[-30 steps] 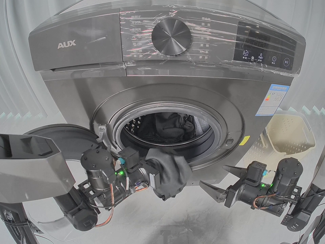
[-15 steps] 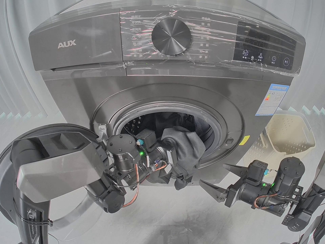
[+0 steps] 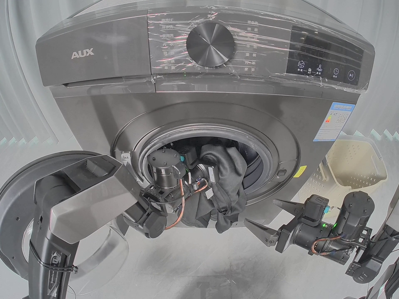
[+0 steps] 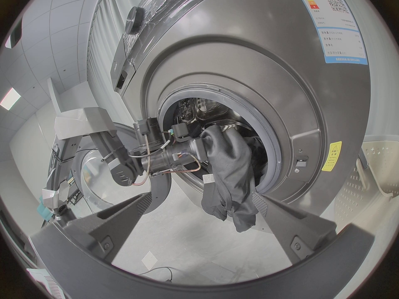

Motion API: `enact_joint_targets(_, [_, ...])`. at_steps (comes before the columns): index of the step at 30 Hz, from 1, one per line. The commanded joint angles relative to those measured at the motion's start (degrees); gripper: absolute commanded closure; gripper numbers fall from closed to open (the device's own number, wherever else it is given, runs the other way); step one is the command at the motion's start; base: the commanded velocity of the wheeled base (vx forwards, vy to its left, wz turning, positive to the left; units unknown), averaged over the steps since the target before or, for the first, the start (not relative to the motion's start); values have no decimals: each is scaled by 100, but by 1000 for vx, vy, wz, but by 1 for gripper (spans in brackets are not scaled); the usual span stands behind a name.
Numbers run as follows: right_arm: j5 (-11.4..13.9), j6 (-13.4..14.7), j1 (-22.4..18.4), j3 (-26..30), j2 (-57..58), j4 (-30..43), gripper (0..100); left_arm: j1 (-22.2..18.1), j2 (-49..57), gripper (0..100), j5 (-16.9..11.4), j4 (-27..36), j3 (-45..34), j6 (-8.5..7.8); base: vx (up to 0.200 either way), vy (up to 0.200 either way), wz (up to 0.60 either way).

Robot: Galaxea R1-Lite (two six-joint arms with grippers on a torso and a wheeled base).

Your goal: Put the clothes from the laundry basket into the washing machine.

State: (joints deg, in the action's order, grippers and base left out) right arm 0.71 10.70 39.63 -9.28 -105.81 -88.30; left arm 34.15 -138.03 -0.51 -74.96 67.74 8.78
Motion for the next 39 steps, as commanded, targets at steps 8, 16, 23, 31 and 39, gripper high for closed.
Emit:
enact_joint_targets(8, [8, 11, 1, -13, -36, -3, 0, -31, -1059, 100, 157, 957, 1830, -16, 0, 0, 0])
enact_joint_targets(16, [8, 11, 1, -13, -36, -3, 0, -215, -1780, 100, 772, 1827, 3852, -52, 0, 0, 0])
enact_joint_targets(23, [8, 11, -8, -4, -36, -3, 0, -365, -2043, 100, 1150, 2337, 4685, -157, 0, 0, 0])
enact_joint_targets(31, [8, 11, 1, -13, -18, -3, 0, -365, -2026, 100, 1150, 2310, 4685, -148, 0, 0, 0])
enact_joint_targets(39, [17, 20, -8, -13, -18, -3, 0, -312, -1384, 0, 1159, 2513, 3834, -131, 0, 0, 0])
